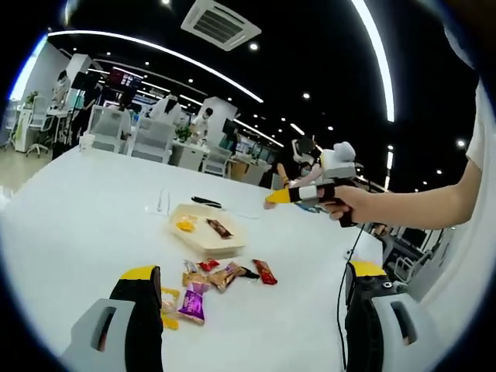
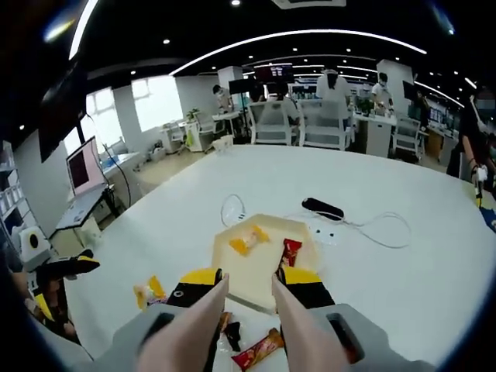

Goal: Place the target food into the container with the food tongs after gripping and lifting it, then release it inside without dropping or visibly crushing the food.

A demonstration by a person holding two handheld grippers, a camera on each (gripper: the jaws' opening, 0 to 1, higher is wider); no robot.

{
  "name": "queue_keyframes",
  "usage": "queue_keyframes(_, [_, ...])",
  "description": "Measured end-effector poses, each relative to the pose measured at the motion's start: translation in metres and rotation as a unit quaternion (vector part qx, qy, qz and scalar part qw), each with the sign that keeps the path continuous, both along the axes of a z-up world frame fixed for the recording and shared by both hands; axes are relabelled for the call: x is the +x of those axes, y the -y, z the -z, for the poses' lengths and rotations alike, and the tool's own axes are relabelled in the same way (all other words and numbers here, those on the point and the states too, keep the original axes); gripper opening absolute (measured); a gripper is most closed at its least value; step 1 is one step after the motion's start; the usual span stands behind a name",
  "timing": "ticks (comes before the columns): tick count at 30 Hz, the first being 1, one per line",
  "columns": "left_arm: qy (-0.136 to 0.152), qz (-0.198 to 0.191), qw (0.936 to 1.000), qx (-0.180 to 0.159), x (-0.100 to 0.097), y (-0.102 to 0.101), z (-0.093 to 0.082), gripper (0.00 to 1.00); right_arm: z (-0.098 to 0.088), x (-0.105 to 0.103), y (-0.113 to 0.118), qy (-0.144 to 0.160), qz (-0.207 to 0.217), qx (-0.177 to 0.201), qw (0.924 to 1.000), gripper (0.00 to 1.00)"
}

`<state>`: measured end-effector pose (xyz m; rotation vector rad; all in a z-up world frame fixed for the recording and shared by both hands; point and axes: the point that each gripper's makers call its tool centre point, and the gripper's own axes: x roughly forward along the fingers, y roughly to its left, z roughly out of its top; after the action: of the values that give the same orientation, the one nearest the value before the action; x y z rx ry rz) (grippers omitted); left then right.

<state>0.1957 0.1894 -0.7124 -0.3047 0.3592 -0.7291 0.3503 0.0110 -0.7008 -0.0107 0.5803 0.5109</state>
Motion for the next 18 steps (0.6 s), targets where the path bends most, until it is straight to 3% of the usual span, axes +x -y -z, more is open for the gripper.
queue_keyframes(5, [0.015, -0.006, 0.9999, 0.0, -0.001, -0.001, -0.003, 0.99, 0.004, -0.002, 0.002, -0.001, 0.003, -0.007, 1.0, 0.29])
queue_keyframes(10, [0.011, -0.005, 0.9998, -0.014, -0.001, 0.001, -0.004, 0.99, 0.009, -0.002, 0.005, -0.004, 0.012, -0.006, 0.9999, 0.29])
queue_keyframes(12, [0.01, -0.001, 0.9999, -0.007, -0.003, 0.002, -0.001, 0.99, 0.01, -0.003, 0.005, -0.005, 0.014, -0.006, 0.9999, 0.29])
queue_keyframes(14, [0.004, 0.009, 0.9993, 0.035, -0.005, 0.001, 0.011, 0.99, 0.015, -0.005, 0.005, -0.011, 0.015, -0.004, 0.9998, 0.29])
queue_keyframes(18, [0.003, 0.017, 0.9995, 0.025, -0.008, 0.006, 0.01, 0.99, 0.021, -0.009, 0.004, -0.014, 0.016, -0.007, 0.9998, 0.29])
